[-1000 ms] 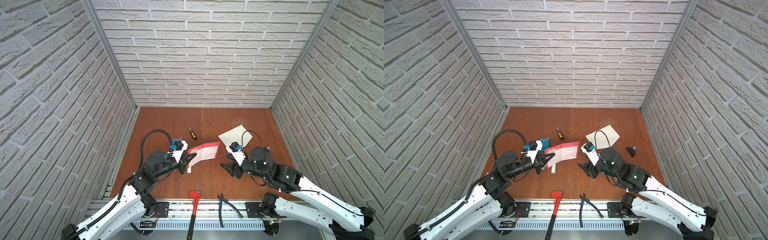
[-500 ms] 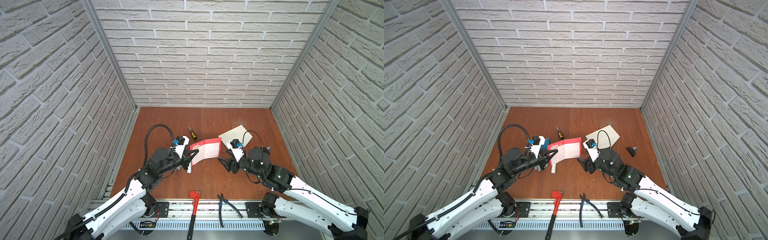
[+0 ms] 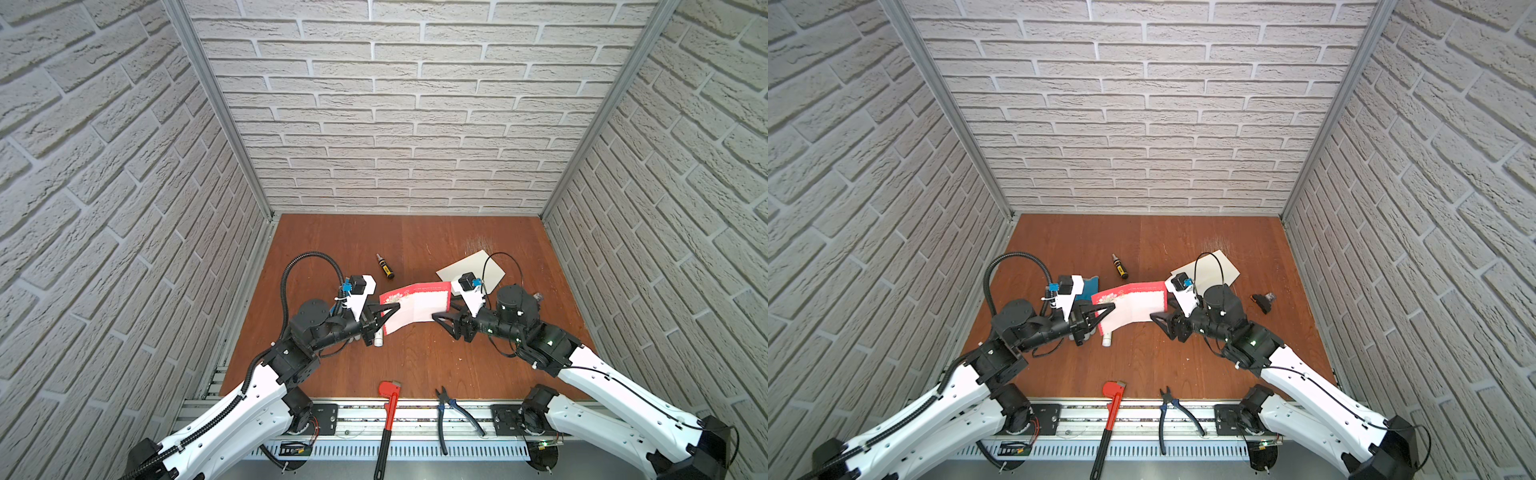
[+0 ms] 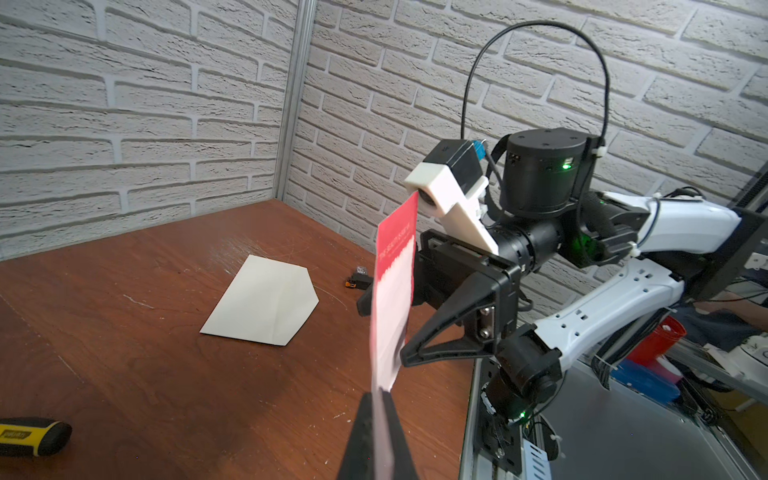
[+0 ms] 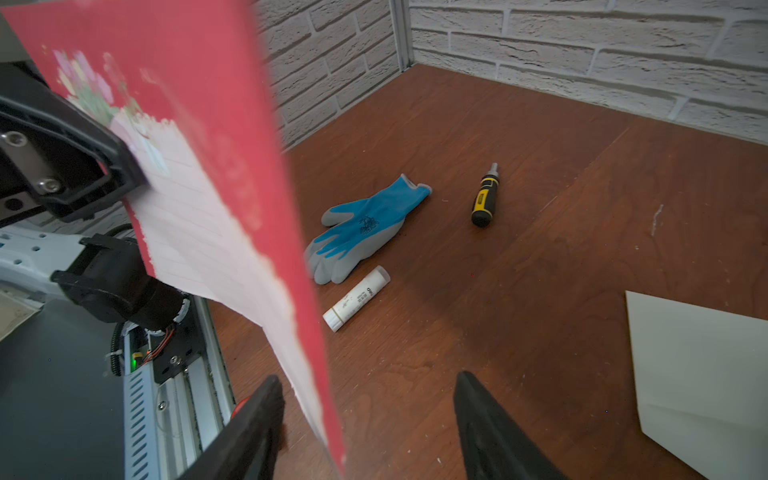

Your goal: Place the letter into the envelope and seal it

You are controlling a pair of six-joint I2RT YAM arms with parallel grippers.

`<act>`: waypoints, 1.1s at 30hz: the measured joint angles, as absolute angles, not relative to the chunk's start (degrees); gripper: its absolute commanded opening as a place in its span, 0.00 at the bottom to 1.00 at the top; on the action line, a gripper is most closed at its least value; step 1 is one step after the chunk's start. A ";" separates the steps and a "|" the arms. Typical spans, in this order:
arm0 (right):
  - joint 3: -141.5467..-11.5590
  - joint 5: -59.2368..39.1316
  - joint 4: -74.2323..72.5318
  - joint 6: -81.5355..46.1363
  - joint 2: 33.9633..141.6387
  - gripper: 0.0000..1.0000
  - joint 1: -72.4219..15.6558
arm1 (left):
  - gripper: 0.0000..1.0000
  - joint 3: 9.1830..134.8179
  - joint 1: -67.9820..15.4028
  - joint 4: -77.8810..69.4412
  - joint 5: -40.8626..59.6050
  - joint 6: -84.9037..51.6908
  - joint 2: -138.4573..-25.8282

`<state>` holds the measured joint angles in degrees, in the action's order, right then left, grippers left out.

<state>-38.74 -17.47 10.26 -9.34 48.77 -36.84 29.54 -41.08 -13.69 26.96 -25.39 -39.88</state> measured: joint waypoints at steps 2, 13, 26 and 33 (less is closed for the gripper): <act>-38.74 -19.33 9.67 -9.23 48.99 0.54 -36.84 | 0.00 29.54 -41.08 -13.52 27.29 -25.32 -39.83; -38.94 -23.35 8.91 -9.30 48.99 0.06 -36.84 | 0.00 29.54 -39.90 -11.92 26.87 -24.12 -38.20; -40.75 -21.67 10.70 -9.93 46.81 0.06 -36.84 | 0.67 29.63 -37.43 -9.69 23.66 -23.79 -35.48; -43.29 -19.03 14.37 -10.07 44.36 0.06 -36.84 | 0.54 30.41 -31.53 -4.60 16.36 -23.18 -29.82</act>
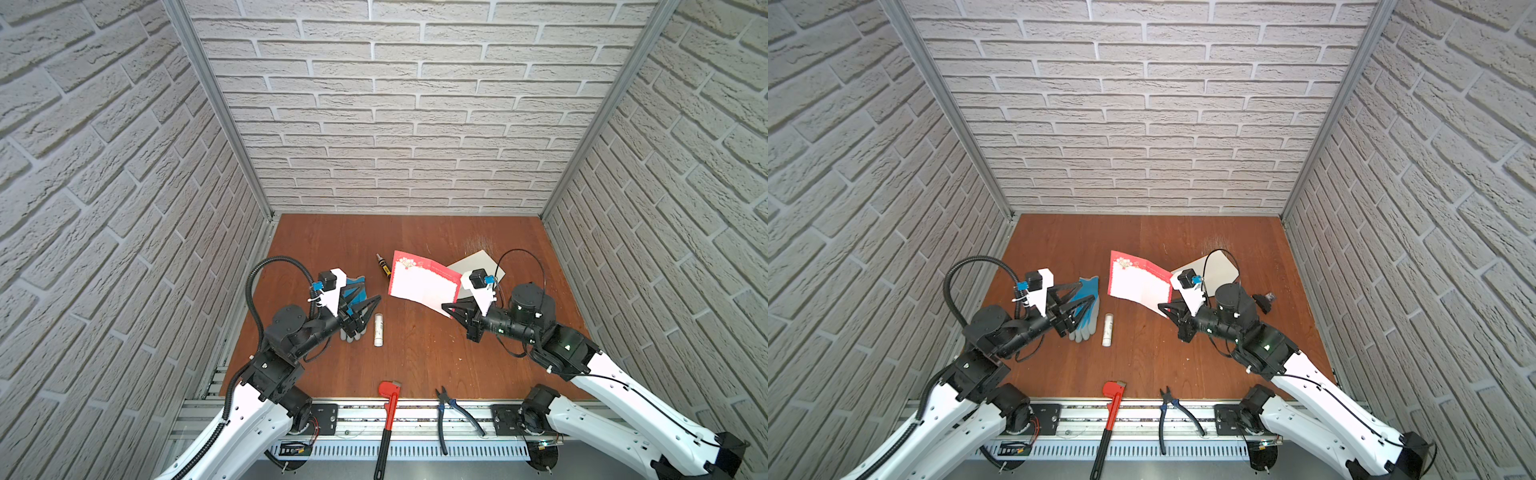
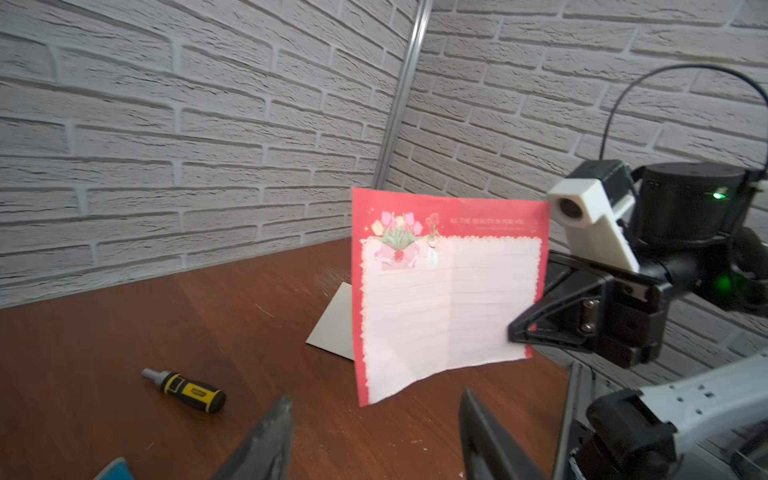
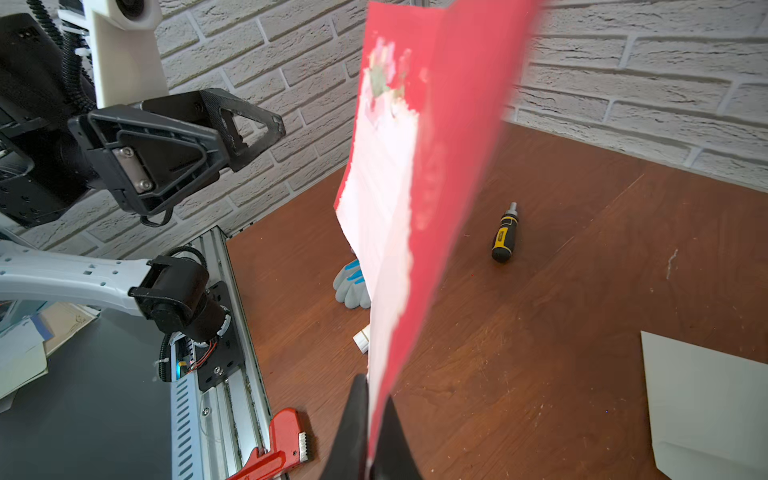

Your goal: Place the letter into the envelope and seal it

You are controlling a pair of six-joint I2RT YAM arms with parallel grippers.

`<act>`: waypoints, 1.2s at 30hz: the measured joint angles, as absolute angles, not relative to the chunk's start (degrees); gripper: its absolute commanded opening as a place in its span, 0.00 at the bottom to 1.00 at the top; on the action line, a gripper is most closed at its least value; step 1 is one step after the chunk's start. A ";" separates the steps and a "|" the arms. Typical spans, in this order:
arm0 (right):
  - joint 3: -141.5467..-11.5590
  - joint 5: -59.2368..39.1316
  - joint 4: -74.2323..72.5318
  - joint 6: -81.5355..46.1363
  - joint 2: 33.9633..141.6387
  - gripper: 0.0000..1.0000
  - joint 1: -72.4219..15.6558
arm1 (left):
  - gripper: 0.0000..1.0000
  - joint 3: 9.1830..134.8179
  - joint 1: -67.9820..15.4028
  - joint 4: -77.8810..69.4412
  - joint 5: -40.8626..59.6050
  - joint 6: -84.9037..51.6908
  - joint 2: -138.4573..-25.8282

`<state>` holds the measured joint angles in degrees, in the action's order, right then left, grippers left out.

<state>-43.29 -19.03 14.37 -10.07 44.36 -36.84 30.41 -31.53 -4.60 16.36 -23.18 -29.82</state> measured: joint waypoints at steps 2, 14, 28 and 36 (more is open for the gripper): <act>-43.33 -18.92 15.18 -10.09 44.23 0.06 -36.84 | 0.43 30.50 -29.41 -3.44 13.82 -23.24 -29.43; -44.53 -22.96 17.61 -10.35 45.25 0.06 -36.84 | 0.27 30.50 -22.87 -7.95 17.65 -29.52 -50.15; -45.80 -22.96 19.20 -12.99 48.05 0.06 -36.84 | 0.47 30.50 -25.56 -27.16 35.14 -35.68 -54.59; -47.75 -21.28 19.68 -14.70 50.68 0.06 -36.84 | 0.56 30.48 -30.15 -28.32 38.02 -35.38 -52.47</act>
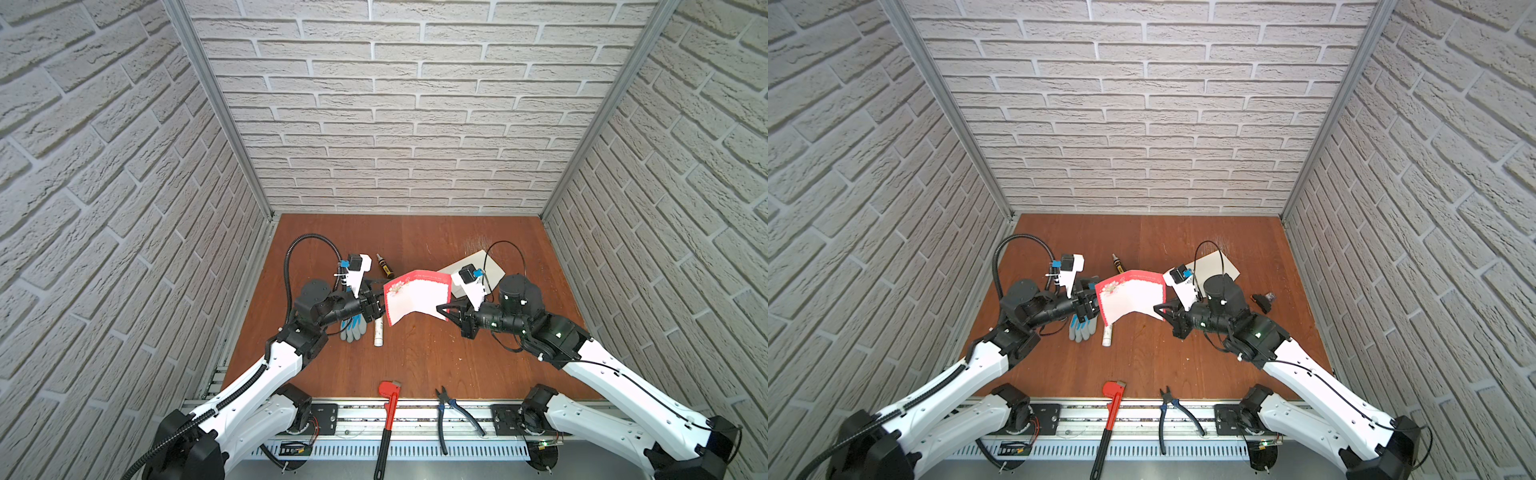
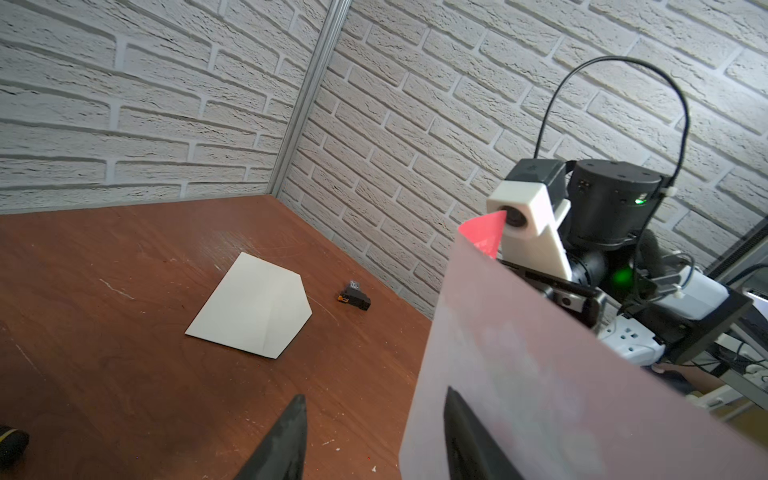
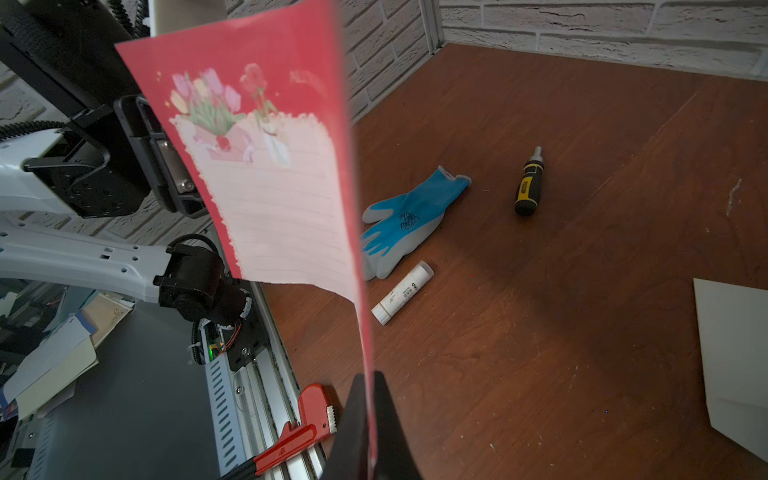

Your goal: Place the letter into the envelope and seal it

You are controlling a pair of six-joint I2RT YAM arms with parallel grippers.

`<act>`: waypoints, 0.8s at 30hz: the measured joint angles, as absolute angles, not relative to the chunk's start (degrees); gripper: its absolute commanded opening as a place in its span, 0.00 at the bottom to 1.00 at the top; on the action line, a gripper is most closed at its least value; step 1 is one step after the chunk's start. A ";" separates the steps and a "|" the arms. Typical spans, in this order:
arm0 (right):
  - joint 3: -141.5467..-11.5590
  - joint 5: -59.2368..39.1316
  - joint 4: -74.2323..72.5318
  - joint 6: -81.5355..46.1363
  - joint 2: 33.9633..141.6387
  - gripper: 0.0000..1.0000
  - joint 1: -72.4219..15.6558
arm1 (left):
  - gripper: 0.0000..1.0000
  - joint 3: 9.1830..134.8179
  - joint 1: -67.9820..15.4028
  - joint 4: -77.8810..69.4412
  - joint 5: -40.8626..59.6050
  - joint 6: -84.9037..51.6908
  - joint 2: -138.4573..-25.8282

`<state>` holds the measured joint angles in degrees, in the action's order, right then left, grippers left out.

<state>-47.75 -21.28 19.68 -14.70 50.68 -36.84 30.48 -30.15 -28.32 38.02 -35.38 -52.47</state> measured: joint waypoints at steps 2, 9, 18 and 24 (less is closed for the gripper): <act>-47.81 -20.97 19.77 -14.85 50.70 0.06 -36.84 | 0.60 30.48 -30.55 -28.34 38.59 -35.40 -51.57; -47.97 -20.60 20.03 -15.94 51.51 0.06 -36.84 | 0.67 30.44 -32.29 -28.42 40.38 -35.42 -49.08; -50.09 -20.60 21.06 -17.61 53.15 0.06 -36.80 | 0.71 29.61 -32.71 -26.52 41.19 -35.35 -47.03; -50.76 -20.60 21.76 -18.28 53.15 0.06 -36.23 | 0.74 29.61 -32.71 -22.68 40.82 -33.56 -44.99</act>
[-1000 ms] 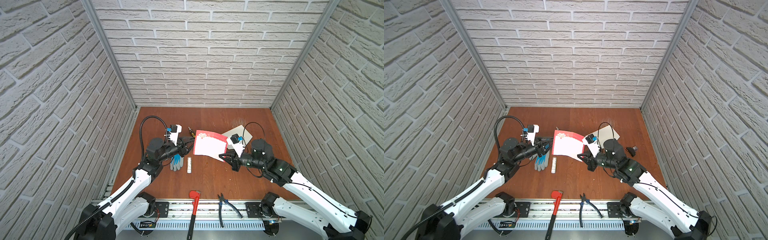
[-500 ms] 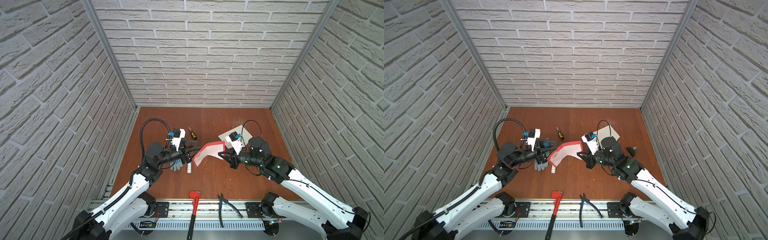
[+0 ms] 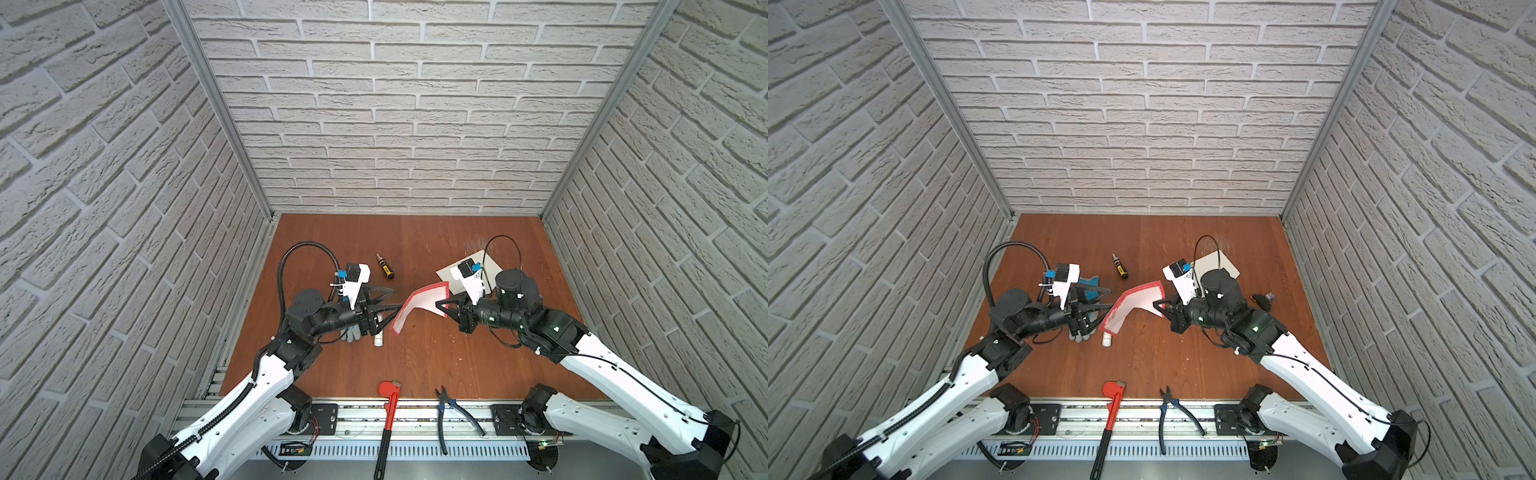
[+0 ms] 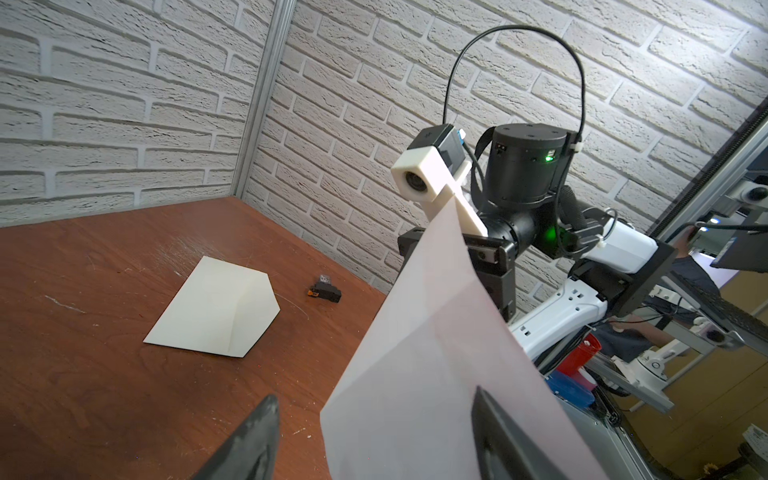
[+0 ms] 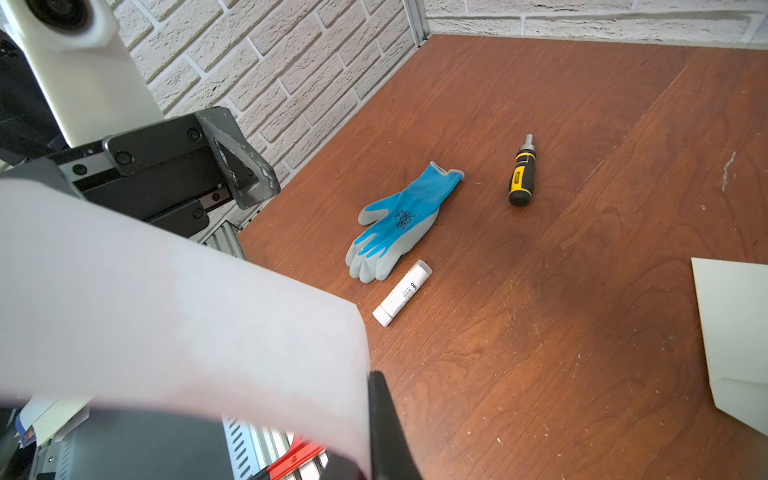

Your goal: Place the letter into the envelope and seal it

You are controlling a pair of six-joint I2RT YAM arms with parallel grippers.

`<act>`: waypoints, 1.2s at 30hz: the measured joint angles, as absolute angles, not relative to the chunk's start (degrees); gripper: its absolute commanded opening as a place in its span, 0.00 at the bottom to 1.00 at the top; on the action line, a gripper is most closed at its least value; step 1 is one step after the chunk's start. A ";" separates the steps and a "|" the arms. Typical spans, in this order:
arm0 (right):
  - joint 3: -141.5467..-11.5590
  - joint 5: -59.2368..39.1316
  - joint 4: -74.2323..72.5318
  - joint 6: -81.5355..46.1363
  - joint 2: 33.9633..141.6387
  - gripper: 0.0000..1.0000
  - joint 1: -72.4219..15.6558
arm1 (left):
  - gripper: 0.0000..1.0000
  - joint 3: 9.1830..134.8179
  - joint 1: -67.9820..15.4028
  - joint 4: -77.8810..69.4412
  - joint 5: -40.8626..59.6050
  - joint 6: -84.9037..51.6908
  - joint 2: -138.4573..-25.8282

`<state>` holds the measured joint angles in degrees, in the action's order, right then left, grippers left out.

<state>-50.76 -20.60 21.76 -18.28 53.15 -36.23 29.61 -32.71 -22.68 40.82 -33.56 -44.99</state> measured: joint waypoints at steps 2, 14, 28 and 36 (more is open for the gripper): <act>-50.78 -20.62 21.91 -18.48 53.15 0.06 -35.88 | 0.75 29.61 -32.71 -21.30 40.97 -33.01 -44.62; -50.78 -22.70 22.09 -18.92 55.57 0.06 -35.33 | 0.78 29.61 -33.17 -22.65 43.66 -33.93 -46.33; -51.33 -28.51 21.02 -18.92 58.50 0.06 -35.33 | 0.66 29.61 -35.40 -32.10 45.74 -36.88 -54.28; -51.31 -30.52 18.44 -18.85 58.50 0.06 -35.42 | 0.55 29.80 -35.44 -36.25 46.19 -38.24 -57.60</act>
